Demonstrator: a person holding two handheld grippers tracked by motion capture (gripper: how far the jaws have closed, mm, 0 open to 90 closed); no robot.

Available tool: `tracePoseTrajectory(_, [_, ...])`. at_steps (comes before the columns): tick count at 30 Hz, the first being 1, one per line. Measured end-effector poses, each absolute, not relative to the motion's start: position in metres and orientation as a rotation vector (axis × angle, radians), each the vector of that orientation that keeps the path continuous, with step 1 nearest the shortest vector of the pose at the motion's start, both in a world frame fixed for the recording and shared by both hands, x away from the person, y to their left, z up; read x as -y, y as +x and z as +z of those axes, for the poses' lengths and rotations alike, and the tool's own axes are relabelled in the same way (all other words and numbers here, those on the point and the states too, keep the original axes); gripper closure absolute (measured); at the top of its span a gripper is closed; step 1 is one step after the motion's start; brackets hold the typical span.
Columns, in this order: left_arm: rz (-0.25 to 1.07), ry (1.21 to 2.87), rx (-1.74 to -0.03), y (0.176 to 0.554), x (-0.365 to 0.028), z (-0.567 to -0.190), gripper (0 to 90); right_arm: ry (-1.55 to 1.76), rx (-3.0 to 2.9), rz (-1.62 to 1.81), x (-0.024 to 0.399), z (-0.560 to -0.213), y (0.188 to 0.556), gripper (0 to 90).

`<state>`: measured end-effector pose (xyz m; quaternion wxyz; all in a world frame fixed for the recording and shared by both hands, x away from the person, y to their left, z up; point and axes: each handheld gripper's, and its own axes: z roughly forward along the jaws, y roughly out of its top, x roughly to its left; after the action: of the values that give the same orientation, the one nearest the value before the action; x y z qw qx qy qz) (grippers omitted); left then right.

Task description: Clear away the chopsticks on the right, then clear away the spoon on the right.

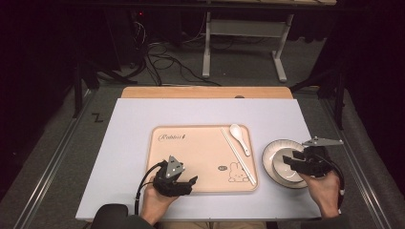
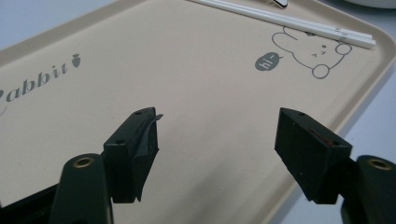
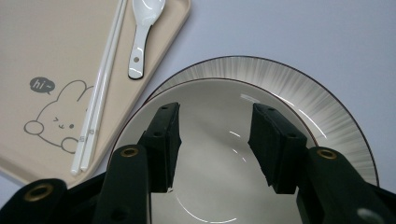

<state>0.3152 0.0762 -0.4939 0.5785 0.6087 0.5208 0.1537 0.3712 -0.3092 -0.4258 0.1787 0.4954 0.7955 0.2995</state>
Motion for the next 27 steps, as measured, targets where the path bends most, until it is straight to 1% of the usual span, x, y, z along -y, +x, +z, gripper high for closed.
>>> tracePoseTrajectory(17, [0.366,1.43,-1.216,0.315,-0.074,-0.495,30.4,1.441,-2.149,0.788,0.336,-0.418,0.367,54.8])
tracePoseTrajectory(27, [0.376,1.441,-1.209,0.314,-0.072,-0.496,30.5,1.492,-2.161,0.774,0.347,-0.43,0.373,59.0])
